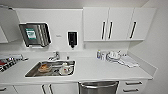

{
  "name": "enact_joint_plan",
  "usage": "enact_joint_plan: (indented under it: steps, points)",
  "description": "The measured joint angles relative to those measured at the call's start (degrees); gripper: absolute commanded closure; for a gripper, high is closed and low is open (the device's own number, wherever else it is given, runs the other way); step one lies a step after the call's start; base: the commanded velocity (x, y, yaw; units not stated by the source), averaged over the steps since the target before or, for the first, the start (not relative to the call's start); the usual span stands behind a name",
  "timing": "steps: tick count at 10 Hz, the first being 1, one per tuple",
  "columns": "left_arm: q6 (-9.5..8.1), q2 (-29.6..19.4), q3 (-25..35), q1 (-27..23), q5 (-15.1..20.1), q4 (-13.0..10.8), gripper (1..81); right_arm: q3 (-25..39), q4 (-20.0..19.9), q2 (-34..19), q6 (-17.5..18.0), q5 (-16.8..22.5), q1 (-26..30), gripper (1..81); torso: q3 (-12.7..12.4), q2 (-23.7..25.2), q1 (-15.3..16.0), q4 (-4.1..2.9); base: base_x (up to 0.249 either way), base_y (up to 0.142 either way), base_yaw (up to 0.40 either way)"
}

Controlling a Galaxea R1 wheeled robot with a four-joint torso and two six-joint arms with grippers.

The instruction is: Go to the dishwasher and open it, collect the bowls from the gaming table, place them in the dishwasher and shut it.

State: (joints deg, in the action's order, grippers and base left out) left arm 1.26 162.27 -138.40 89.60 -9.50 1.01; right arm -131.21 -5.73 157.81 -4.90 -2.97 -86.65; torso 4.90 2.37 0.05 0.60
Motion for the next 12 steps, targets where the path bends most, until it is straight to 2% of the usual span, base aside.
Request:
enact_joint_plan:
  steps: [3,6,8,11,12]
  points:
    - [0.0,-6.8,8.0,0.0,-1.8,-0.1,1.0,10.8,0.0,-6.4,0.0,0.0,0.0,1.0,0.0,0.0,0.0,0.0,0.0,0.0,0.0]
    - [0.0,-14.6,18.9,0.1,-4.3,-0.1,1.0,23.8,0.0,-15.0,0.2,0.5,0.7,1.0,1.1,3.1,1.9,0.0,0.0,0.0,0.0]
    - [0.0,-21.0,27.6,0.1,-5.6,-0.1,1.0,32.3,-0.1,-20.4,0.3,1.0,2.3,1.0,4.5,6.7,4.2,0.0,0.0,0.0,0.0]
    - [-0.02,-30.6,37.3,-0.1,-8.6,-0.1,1.0,45.6,-0.2,-30.2,0.5,1.5,6.3,1.0,10.2,12.7,8.0,0.0,0.0,0.0,0.0]
    - [-0.02,-32.6,40.0,-0.1,-9.2,-0.1,1.0,49.8,-0.3,-33.5,0.5,1.6,8.2,1.0,11.0,14.0,8.9,0.0,0.0,0.0,0.0]
